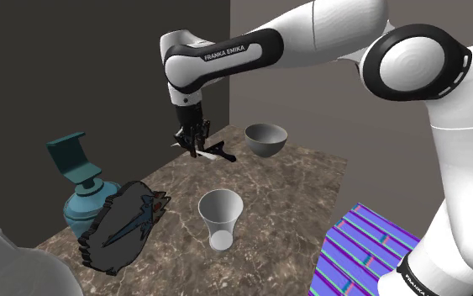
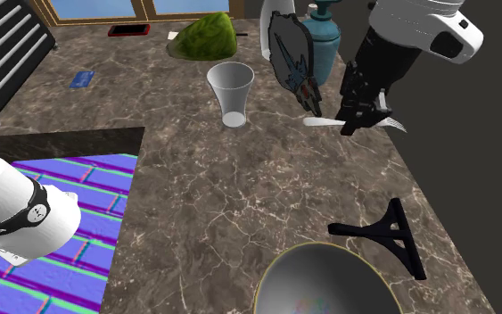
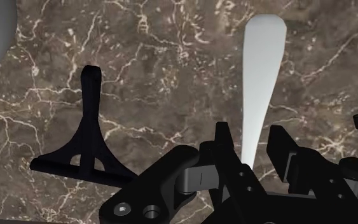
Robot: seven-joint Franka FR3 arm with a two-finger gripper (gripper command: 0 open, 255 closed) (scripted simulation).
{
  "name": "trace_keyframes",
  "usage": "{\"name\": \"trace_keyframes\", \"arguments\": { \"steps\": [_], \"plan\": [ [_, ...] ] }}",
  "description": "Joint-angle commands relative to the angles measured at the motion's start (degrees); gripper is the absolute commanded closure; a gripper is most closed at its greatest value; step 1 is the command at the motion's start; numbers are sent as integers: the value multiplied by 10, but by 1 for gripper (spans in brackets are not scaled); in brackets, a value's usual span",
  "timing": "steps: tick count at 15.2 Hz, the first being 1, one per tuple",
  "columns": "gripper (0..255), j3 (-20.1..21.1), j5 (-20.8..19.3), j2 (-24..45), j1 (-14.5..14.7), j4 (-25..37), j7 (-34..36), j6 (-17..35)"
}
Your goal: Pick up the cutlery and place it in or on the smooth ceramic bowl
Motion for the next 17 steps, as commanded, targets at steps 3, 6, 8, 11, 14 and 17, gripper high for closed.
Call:
{"name": "trace_keyframes", "arguments": {
  "steps": [3, 6, 8, 11, 14, 17],
  "plan": [
    [255, 1, 2, -5, 1, 25, -1, -30],
    [255, 2, 2, -6, 3, 47, -2, -52],
    [255, 2, 2, -6, 4, 62, -2, -68],
    [255, 2, 2, -4, 7, 88, -3, -92],
    [255, 1, 5, -19, -4, 75, -14, -94],
    [255, -6, 13, -62, -37, 8, -46, -68]
  ]
}}
